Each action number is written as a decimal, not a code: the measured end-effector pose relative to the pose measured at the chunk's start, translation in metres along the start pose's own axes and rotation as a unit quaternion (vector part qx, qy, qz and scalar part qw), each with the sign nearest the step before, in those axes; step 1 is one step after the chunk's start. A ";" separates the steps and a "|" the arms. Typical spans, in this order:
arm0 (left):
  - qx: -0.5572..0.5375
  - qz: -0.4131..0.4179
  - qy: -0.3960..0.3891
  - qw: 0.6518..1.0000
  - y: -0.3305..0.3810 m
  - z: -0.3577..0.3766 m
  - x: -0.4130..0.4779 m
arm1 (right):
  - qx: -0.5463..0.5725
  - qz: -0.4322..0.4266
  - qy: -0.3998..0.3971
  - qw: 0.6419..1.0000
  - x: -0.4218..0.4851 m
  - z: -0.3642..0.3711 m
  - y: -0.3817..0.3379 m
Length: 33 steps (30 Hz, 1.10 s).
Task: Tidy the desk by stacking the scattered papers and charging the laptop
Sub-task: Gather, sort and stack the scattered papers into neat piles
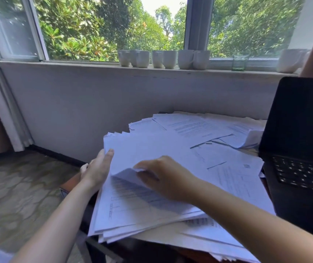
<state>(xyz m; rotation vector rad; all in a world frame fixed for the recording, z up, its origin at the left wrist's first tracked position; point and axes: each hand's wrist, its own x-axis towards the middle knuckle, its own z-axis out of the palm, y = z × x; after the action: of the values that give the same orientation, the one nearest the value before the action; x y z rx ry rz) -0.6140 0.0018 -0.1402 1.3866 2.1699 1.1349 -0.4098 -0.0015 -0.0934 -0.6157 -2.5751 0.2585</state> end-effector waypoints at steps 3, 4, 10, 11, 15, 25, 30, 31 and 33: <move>0.016 0.011 -0.015 1.000 0.000 -0.001 0.004 | 0.035 0.045 -0.136 0.989 -0.003 -0.002 -0.012; 0.024 0.019 -0.025 0.999 -0.001 -0.002 0.005 | 0.055 0.059 -0.151 0.985 -0.005 -0.005 -0.012; 0.063 0.039 -0.039 0.997 -0.007 -0.002 0.005 | -0.022 0.228 -0.069 0.971 -0.004 -0.019 0.058; 0.065 0.039 -0.040 0.996 -0.008 -0.002 0.006 | -0.031 0.277 -0.063 0.958 -0.007 -0.022 0.072; 0.077 0.043 -0.046 0.995 -0.013 0.000 0.010 | -0.008 0.368 -0.055 0.928 -0.020 -0.026 0.094; 0.085 0.043 -0.050 0.994 -0.012 -0.001 0.011 | -0.064 0.286 -0.148 0.945 -0.024 -0.013 0.082; 0.105 0.057 -0.040 0.992 -0.012 0.000 0.010 | 0.010 0.387 0.073 0.919 -0.017 -0.027 0.122; 0.105 0.058 -0.037 0.992 -0.013 0.000 0.010 | 0.015 0.415 0.095 0.905 -0.015 -0.030 0.130; 0.110 0.059 -0.031 0.992 -0.014 0.002 0.011 | 0.001 0.457 0.100 0.884 -0.011 -0.031 0.143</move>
<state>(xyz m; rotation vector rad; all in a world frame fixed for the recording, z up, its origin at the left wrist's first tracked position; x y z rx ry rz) -0.6269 0.0095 -0.1504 1.6398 2.2488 0.8995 -0.3324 0.1215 -0.1115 -1.7244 -1.9060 0.4618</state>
